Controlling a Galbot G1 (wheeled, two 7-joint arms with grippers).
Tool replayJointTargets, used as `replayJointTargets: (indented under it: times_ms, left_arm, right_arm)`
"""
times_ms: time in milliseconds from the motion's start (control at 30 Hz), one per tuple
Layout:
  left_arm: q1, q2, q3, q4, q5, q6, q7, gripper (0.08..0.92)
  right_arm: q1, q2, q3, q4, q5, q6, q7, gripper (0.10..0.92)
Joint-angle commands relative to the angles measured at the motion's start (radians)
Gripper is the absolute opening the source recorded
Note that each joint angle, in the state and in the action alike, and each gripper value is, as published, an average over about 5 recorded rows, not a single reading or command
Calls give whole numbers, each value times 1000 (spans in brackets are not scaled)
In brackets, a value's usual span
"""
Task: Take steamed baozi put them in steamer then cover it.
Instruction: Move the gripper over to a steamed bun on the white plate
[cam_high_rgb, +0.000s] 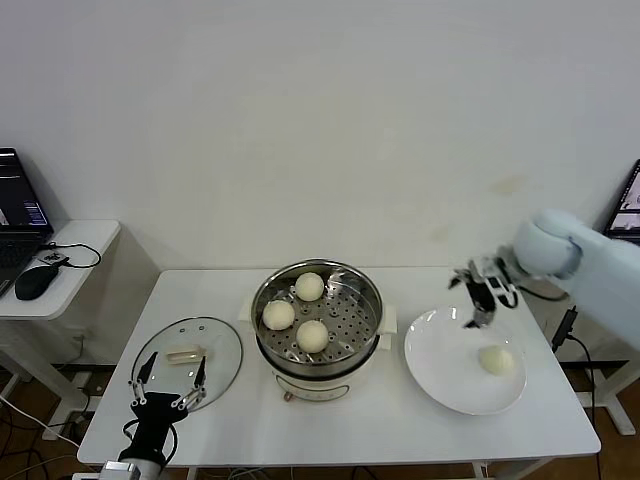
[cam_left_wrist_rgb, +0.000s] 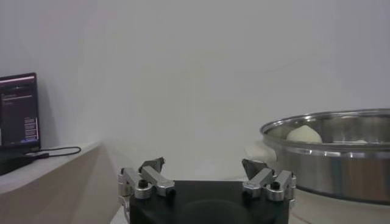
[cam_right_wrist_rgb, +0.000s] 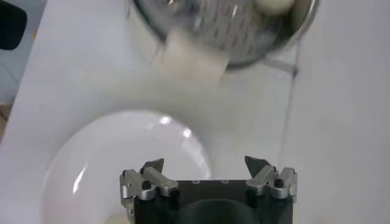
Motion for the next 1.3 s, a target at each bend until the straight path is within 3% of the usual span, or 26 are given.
replayJointTargets:
  times_ms: [33,967,1300]
  left_arm:
    - [1,2,1,7,0,0,0,823]
    - [12,-12,-5,4,8,3,-1,823]
    - [16,-17,-6,4,9,2,-1,823]
  right_arm:
    - [-438,-80,357,-67,-179,35,-9,823]
    - [-461,134,366,-281,-317,46,54,821]
    - [-456,139,367,-275,-311,32,34,710]
